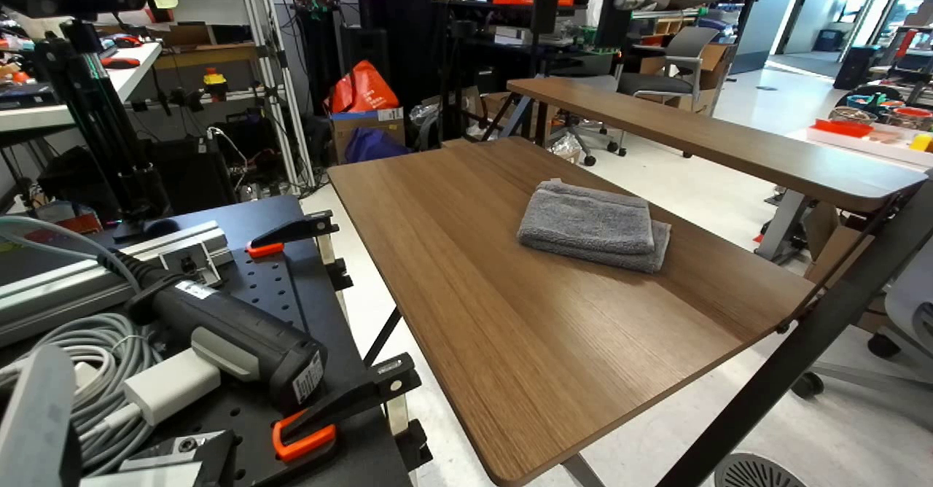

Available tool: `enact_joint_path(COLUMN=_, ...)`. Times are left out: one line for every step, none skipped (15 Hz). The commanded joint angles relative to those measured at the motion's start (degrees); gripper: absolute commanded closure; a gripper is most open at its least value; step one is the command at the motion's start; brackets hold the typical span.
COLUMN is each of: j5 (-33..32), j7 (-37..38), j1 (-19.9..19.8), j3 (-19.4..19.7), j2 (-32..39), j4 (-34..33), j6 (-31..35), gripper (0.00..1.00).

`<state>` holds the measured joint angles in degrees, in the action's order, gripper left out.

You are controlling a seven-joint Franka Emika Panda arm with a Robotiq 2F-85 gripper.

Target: Slide the grey towel slightly to the left.

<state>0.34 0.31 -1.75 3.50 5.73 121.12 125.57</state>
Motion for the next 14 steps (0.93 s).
enact_joint_path(j5=-0.92, j7=1.25, j1=0.47, j3=-1.05, j2=9.53, j4=-11.36, j6=-3.76, gripper=0.0)
enact_joint_path(j5=-0.86, j7=1.21, j1=0.72, j3=-1.36, j2=11.73, j4=-13.6, j6=-4.15, gripper=0.0)
enact_joint_path(j5=-1.04, j7=1.12, j1=1.03, j3=-1.65, j2=14.02, j4=-15.85, j6=-4.53, gripper=0.0)
enact_joint_path(j5=-1.11, j7=1.13, j1=1.34, j3=-1.93, j2=15.96, j4=-17.63, j6=-4.74, gripper=0.0)
enact_joint_path(j5=-1.08, j7=0.89, j1=1.62, j3=-2.23, j2=18.11, j4=-19.54, j6=-5.11, gripper=0.0)
enact_joint_path(j5=-1.26, j7=1.24, j1=2.01, j3=-2.41, j2=19.94, j4=-21.11, j6=-5.25, gripper=0.0)
enact_joint_path(j5=-1.48, j7=1.61, j1=2.41, j3=-2.5, j2=21.95, j4=-22.83, j6=-5.28, gripper=0.0)
enact_joint_path(j5=-1.67, j7=2.09, j1=2.95, j3=-2.6, j2=23.54, j4=-24.25, j6=-5.33, gripper=0.0)
enact_joint_path(j5=-1.69, j7=2.11, j1=3.25, j3=-2.7, j2=25.5, j4=-25.83, j6=-4.92, gripper=0.0)
enact_joint_path(j5=-2.03, j7=2.63, j1=3.72, j3=-2.65, j2=27.09, j4=-27.2, j6=-4.64, gripper=0.0)
enact_joint_path(j5=-2.54, j7=3.6, j1=4.39, j3=-2.5, j2=28.62, j4=-28.49, j6=-4.34, gripper=0.0)
enact_joint_path(j5=-3.03, j7=4.7, j1=5.06, j3=-2.26, j2=30.18, j4=-29.94, j6=-4.2, gripper=0.0)
enact_joint_path(j5=-3.16, j7=5.51, j1=5.5, j3=-2.18, j2=31.9, j4=-31.37, j6=-3.92, gripper=0.0)
enact_joint_path(j5=-3.25, j7=5.96, j1=5.82, j3=-2.15, j2=33.62, j4=-33.05, j6=-4.37, gripper=0.0)
